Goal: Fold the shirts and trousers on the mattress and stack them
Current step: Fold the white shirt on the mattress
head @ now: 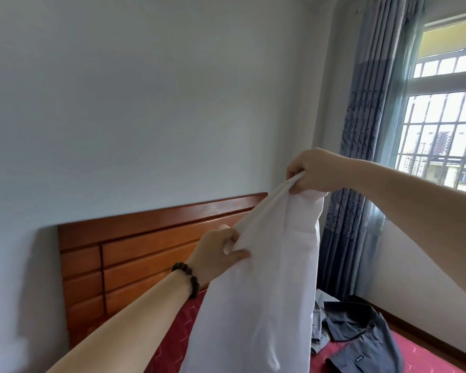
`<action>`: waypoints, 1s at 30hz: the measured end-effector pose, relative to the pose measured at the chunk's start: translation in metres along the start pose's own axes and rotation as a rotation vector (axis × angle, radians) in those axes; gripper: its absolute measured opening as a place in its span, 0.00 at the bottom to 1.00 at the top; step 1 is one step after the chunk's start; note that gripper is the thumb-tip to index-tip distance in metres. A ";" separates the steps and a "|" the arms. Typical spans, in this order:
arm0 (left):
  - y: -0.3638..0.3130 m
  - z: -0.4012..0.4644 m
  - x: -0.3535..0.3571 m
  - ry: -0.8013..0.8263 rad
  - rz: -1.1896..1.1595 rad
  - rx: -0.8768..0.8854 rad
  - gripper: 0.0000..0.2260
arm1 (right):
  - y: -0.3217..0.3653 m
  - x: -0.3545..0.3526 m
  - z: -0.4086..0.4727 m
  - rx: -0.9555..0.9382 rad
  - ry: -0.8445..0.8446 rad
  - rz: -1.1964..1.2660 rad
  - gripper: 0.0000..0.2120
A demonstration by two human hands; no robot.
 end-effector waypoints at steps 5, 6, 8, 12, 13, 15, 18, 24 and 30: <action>-0.002 0.015 0.000 0.010 -0.148 -0.094 0.13 | -0.015 -0.011 -0.013 0.046 0.086 -0.157 0.03; -0.007 0.019 -0.004 -0.006 -0.183 -0.088 0.13 | -0.019 -0.015 -0.016 0.055 0.081 -0.178 0.03; -0.019 0.024 -0.010 -0.107 -0.251 -0.053 0.14 | -0.026 -0.026 -0.023 0.064 -0.003 -0.159 0.03; -0.043 0.016 0.026 0.124 -0.202 -0.010 0.10 | -0.031 -0.029 -0.037 0.079 -0.025 -0.162 0.04; -0.048 0.013 0.040 0.226 -0.123 0.007 0.09 | -0.031 -0.025 -0.041 0.089 0.029 -0.197 0.03; -0.051 0.015 0.051 0.224 -0.103 0.007 0.11 | -0.034 -0.024 -0.049 0.099 0.027 -0.254 0.02; -0.052 0.018 0.054 0.044 -0.390 -0.068 0.11 | -0.045 -0.034 -0.065 0.160 -0.003 -0.315 0.03; -0.075 -0.015 0.117 0.238 -0.423 0.054 0.16 | -0.048 -0.030 -0.101 0.250 0.116 -0.372 0.06; -0.100 -0.072 0.182 0.337 -0.438 0.074 0.17 | -0.047 -0.017 -0.142 0.388 0.199 -0.393 0.07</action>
Point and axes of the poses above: each hand's wrist, its own z-axis towards the middle knuckle, its own x-axis out of the palm, y = z × x, the point moved 3 cm from there along z, towards the middle knuckle, and after that the axes turned 7 degrees about z, right-handed, at the moved point
